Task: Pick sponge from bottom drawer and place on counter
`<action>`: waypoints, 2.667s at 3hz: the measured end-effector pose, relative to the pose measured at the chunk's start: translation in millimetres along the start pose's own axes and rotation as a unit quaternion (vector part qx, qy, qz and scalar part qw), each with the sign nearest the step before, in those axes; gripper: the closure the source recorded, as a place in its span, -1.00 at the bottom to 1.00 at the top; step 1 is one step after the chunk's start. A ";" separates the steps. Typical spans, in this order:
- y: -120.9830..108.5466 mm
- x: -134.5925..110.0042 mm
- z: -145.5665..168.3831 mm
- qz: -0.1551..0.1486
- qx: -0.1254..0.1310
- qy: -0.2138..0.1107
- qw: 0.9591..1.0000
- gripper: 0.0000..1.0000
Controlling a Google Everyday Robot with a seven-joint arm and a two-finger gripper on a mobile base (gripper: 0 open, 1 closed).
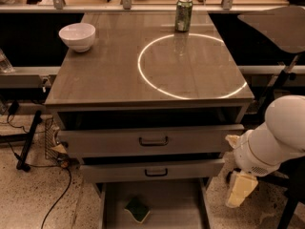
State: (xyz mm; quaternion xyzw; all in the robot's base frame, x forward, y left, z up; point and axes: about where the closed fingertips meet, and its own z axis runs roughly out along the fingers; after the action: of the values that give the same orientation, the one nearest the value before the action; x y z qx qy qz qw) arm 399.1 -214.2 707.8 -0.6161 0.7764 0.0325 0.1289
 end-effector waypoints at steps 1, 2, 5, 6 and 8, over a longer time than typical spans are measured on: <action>31.1 -29.9 67.0 0.053 -0.061 -0.035 0.996 -1.00; 49.1 -53.9 120.2 0.097 -0.087 -0.059 0.990 -1.00; 90.4 -134.9 252.3 0.160 -0.132 -0.179 0.962 -1.00; 90.5 -141.7 285.6 0.175 -0.126 -0.222 0.951 -1.00; 73.9 -130.8 396.2 0.183 -0.111 -0.273 0.938 -1.00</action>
Offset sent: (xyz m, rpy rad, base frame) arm -0.0188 0.1359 -0.1687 0.2768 0.2496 -0.2203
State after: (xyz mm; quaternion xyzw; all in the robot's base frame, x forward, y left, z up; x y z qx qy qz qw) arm 418.3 10.4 349.1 -0.4407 0.8021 0.3089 0.2587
